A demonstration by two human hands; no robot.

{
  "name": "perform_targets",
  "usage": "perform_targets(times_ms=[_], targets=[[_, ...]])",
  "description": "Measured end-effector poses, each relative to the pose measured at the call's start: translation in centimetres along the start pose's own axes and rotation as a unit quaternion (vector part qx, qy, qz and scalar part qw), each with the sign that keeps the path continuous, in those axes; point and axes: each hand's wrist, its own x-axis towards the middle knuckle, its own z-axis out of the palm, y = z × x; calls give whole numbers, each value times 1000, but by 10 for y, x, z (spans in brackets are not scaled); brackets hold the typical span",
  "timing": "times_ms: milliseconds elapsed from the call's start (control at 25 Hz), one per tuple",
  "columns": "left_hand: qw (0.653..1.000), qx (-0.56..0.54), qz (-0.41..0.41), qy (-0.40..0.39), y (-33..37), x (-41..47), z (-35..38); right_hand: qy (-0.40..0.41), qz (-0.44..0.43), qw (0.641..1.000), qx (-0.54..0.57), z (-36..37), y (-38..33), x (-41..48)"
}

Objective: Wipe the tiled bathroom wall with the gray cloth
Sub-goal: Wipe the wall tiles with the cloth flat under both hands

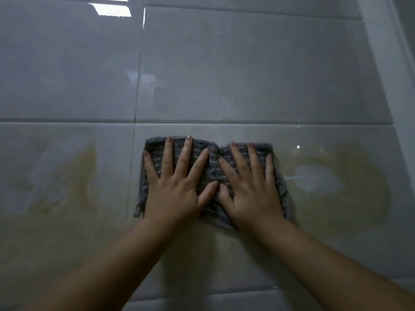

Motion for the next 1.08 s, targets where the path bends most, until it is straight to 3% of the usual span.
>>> perform_targets(times_ms=[120,280,480,680,800,920,1080], targets=[[998,-13,-56,-9,37,47,-4,-2,48,999,-5,-5,49,34],[999,-26,-29,7,99,46,3,20,101,995,-7,-9,99,-6],[999,4,-7,-44,120,30,1,-4,49,999,-5,-12,111,-35],[996,-32,-55,-62,167,100,-8,-21,105,994,-1,-20,170,9],[998,-32,-12,-48,198,77,3,14,132,991,-6,-23,187,-31],[999,-25,37,-22,212,29,15,-6,97,995,-15,-25,183,-80],[998,-25,35,-41,214,74,6,-43,81,995,-26,-30,208,-39]])
